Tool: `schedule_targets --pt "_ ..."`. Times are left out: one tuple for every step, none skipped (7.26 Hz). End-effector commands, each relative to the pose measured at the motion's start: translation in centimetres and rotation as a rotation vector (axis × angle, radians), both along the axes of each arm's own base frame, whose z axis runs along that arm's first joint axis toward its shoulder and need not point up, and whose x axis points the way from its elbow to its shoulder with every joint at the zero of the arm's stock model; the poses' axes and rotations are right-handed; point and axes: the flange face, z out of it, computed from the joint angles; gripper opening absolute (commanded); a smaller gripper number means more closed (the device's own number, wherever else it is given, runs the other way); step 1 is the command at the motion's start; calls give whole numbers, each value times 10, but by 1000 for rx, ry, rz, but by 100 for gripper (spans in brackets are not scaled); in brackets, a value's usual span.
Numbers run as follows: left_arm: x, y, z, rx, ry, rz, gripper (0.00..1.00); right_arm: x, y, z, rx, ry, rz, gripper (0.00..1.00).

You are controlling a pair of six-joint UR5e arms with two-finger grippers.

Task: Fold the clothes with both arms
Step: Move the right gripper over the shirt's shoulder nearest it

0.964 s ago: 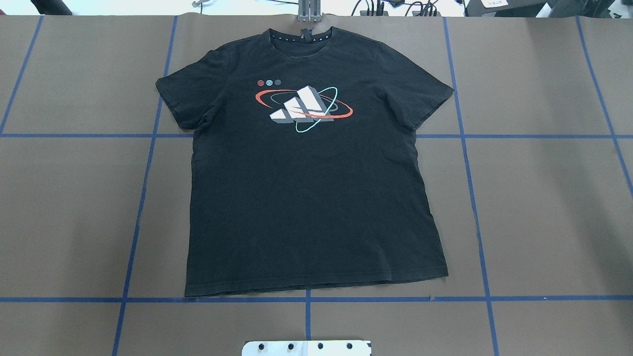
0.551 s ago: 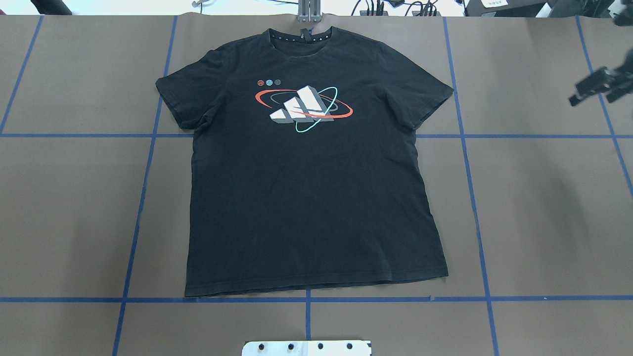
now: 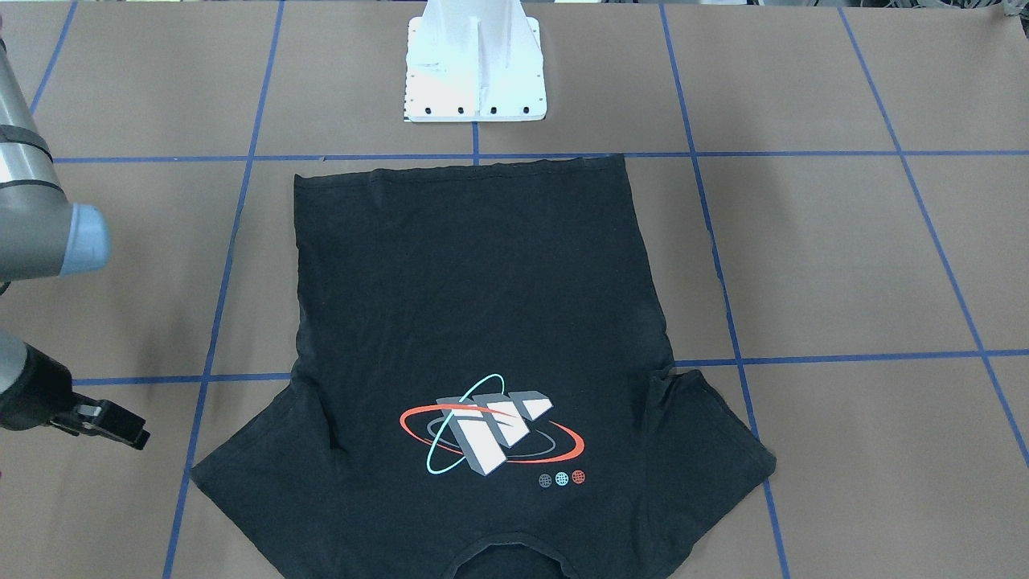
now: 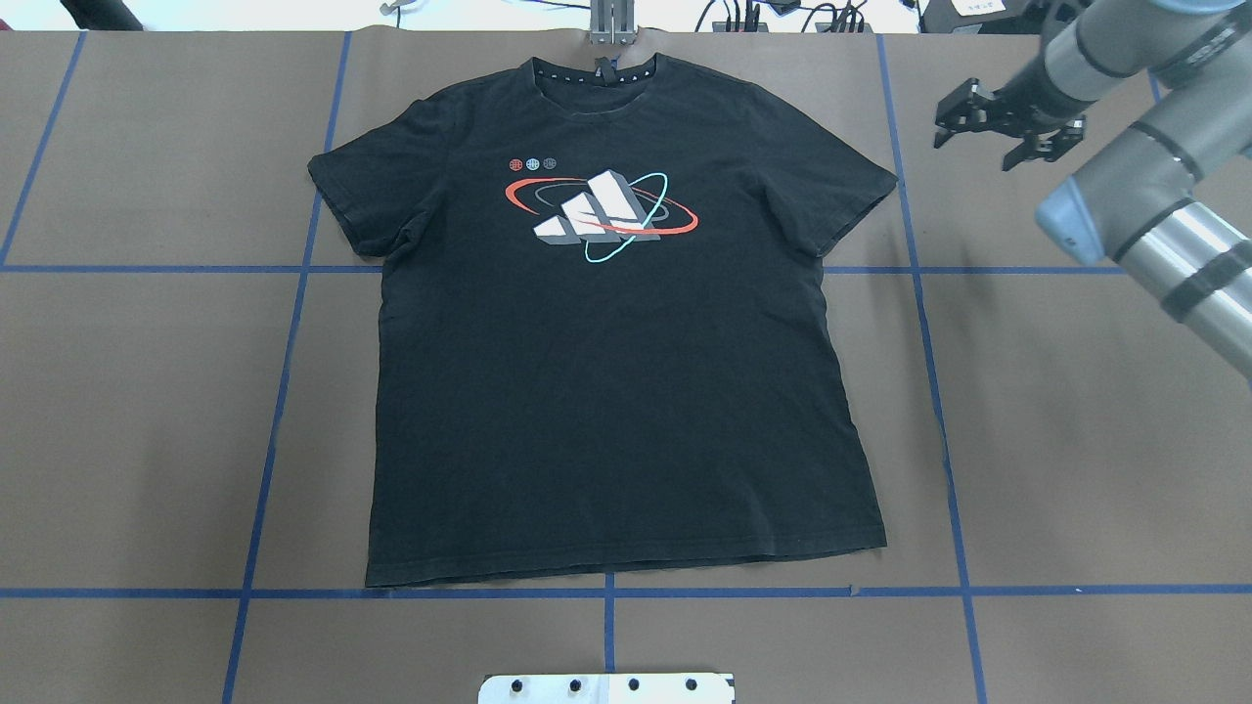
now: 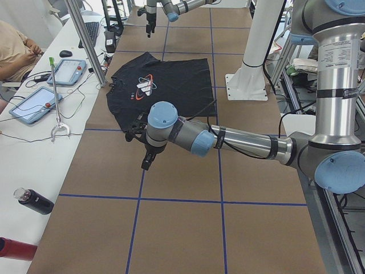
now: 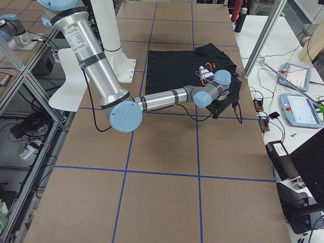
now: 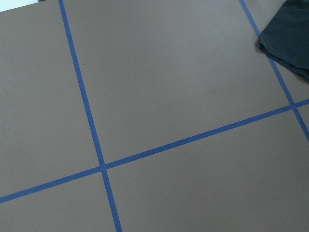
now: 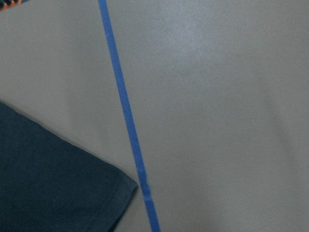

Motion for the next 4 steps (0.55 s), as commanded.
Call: schedule_targets --pt "0 0 -1 3 0 0 100 -63 -14 -13 -45 24 158 93" --pt "0 0 -2 5 0 1 100 -76 -15 -14 -58 32 190 89" --pt "0 0 -2 5 0 1 100 -81 -15 -13 -56 40 195 88" --pt "0 0 -2 5 0 1 100 -93 -10 -12 -35 65 206 83"
